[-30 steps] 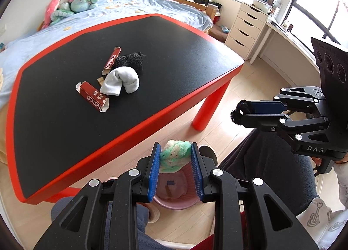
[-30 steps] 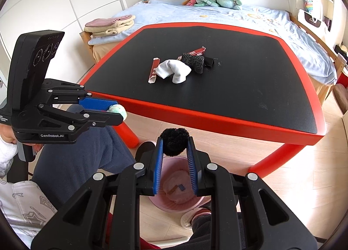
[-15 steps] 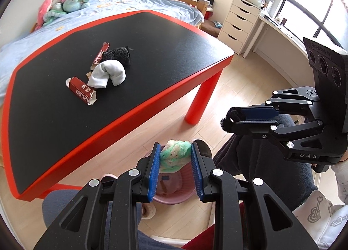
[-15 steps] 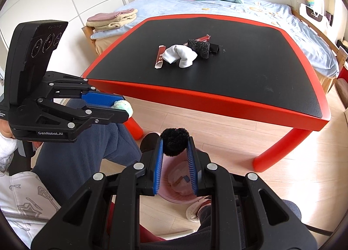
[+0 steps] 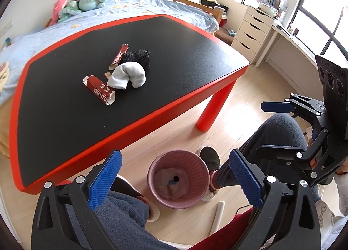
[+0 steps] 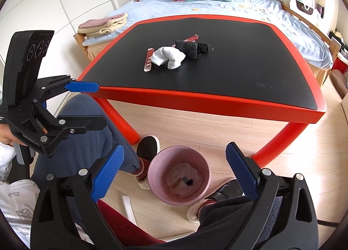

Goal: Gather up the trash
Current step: 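Move both tools back toward the red boxes and white sock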

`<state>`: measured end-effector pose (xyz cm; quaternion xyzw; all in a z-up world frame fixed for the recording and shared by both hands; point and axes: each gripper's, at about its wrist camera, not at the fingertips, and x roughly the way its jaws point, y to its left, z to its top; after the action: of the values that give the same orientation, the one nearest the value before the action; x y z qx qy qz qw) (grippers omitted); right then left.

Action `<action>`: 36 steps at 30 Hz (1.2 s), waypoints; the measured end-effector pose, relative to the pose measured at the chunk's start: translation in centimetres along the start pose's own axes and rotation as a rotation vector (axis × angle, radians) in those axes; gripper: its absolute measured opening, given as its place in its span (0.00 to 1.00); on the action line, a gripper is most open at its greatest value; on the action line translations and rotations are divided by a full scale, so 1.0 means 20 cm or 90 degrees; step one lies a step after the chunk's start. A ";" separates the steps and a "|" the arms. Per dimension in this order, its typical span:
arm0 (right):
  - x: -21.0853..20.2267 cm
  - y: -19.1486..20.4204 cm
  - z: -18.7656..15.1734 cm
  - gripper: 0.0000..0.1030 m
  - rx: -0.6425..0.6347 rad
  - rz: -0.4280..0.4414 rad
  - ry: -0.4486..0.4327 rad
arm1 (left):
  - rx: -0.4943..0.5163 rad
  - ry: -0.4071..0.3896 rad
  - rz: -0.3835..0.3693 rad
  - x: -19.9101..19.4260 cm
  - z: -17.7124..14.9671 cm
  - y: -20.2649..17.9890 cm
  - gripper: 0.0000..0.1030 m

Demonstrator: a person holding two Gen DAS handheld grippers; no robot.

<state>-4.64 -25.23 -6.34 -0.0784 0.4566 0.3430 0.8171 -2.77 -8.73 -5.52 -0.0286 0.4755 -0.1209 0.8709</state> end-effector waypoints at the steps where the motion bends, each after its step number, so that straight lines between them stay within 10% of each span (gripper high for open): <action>1: 0.00 0.00 0.00 0.92 0.000 0.000 0.000 | -0.002 0.001 0.001 0.00 0.00 0.01 0.92; 36: 0.08 0.01 0.28 0.96 -0.040 0.017 -0.007 | -0.118 -0.005 0.051 -0.05 0.18 0.31 0.92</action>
<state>-0.26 -21.87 -4.48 -0.0961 0.4420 0.3688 0.8121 0.76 -2.64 -3.75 -0.0903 0.4819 -0.0412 0.8706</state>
